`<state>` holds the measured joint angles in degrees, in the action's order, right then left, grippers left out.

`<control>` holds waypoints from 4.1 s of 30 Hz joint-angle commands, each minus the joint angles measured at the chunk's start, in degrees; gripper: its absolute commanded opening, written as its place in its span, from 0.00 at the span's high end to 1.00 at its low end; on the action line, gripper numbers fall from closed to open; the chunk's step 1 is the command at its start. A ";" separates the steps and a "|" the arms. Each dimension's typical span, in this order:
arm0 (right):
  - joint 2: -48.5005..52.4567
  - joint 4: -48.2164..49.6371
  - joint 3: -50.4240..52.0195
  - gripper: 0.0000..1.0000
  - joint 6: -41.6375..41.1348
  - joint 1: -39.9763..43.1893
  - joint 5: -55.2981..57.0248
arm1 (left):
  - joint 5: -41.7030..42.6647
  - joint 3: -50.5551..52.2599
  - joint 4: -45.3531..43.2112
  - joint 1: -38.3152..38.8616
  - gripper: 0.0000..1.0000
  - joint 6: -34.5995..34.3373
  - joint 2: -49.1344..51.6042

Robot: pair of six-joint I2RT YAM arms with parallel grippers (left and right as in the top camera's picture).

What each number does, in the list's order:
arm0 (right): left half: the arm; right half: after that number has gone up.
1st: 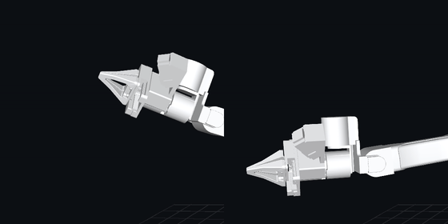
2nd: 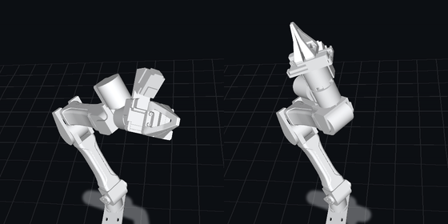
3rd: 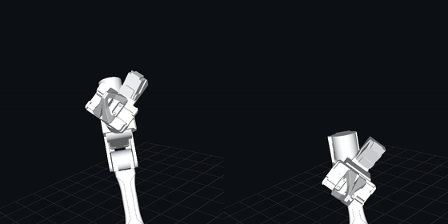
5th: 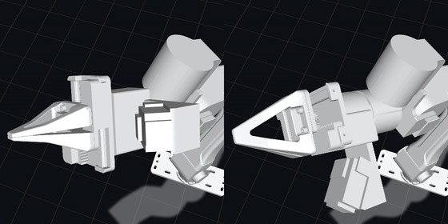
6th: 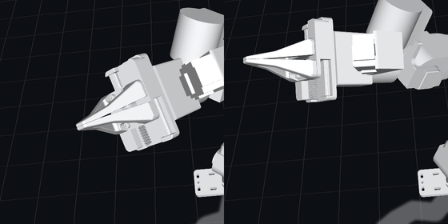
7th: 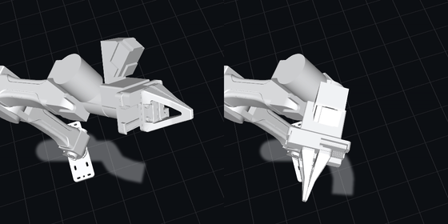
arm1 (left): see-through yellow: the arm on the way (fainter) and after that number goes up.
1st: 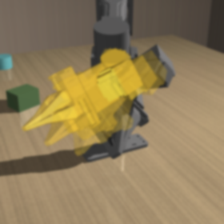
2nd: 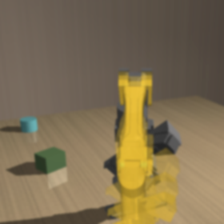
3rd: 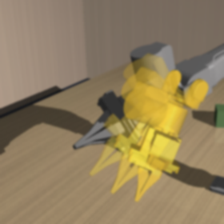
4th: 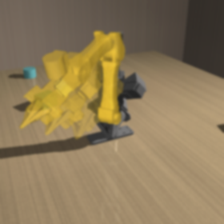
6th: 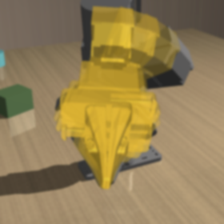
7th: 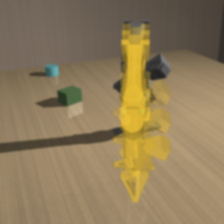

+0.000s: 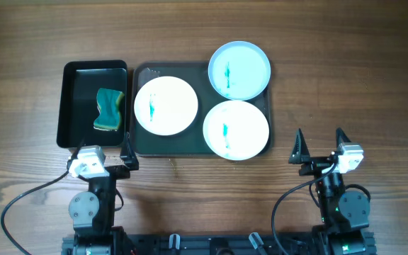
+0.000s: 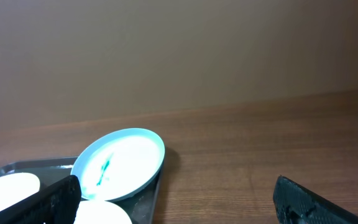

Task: Clean dirty plates on tray and stack at the side

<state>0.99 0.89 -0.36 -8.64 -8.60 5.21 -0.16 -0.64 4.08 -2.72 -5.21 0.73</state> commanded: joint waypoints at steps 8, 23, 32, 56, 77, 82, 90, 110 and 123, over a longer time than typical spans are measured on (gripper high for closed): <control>-0.79 0.22 0.07 0.00 1.11 -0.33 1.16 | -1.18 0.28 -0.02 0.35 0.00 0.94 -0.52; 0.20 2.71 0.04 0.00 1.18 -0.31 -1.20 | 3.91 0.02 -2.32 0.35 0.00 0.28 -0.42; 4.79 2.80 -8.94 0.00 5.66 -0.31 -8.94 | 4.68 -14.40 7.72 0.35 0.00 0.37 9.09; 68.54 -54.18 -80.08 0.00 5.38 -0.33 -19.12 | 11.15 -75.06 54.86 0.35 0.00 3.28 71.69; 92.50 -44.15 -83.12 0.24 -16.57 -15.26 -25.11 | -0.57 -75.06 52.30 0.31 0.00 -6.99 77.83; 102.05 -44.15 -89.29 0.31 -20.83 -19.98 -19.28 | -0.33 -75.06 52.37 0.31 0.00 -7.08 77.83; 114.66 -39.71 -92.65 0.50 -26.77 -22.27 -17.05 | -0.39 -75.06 52.54 0.35 0.00 -7.23 77.83; 127.29 -35.60 -92.61 0.78 -27.30 -23.39 -21.94 | -0.39 -73.81 52.87 0.35 0.00 -7.26 78.53; 128.58 -34.75 -92.56 0.96 -23.10 -24.55 -21.14 | -2.14 -73.81 53.81 0.17 0.12 -7.23 83.47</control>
<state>127.66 -33.80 -91.98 -32.88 -32.86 -16.05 -0.01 -74.85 57.87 -2.68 -11.92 81.84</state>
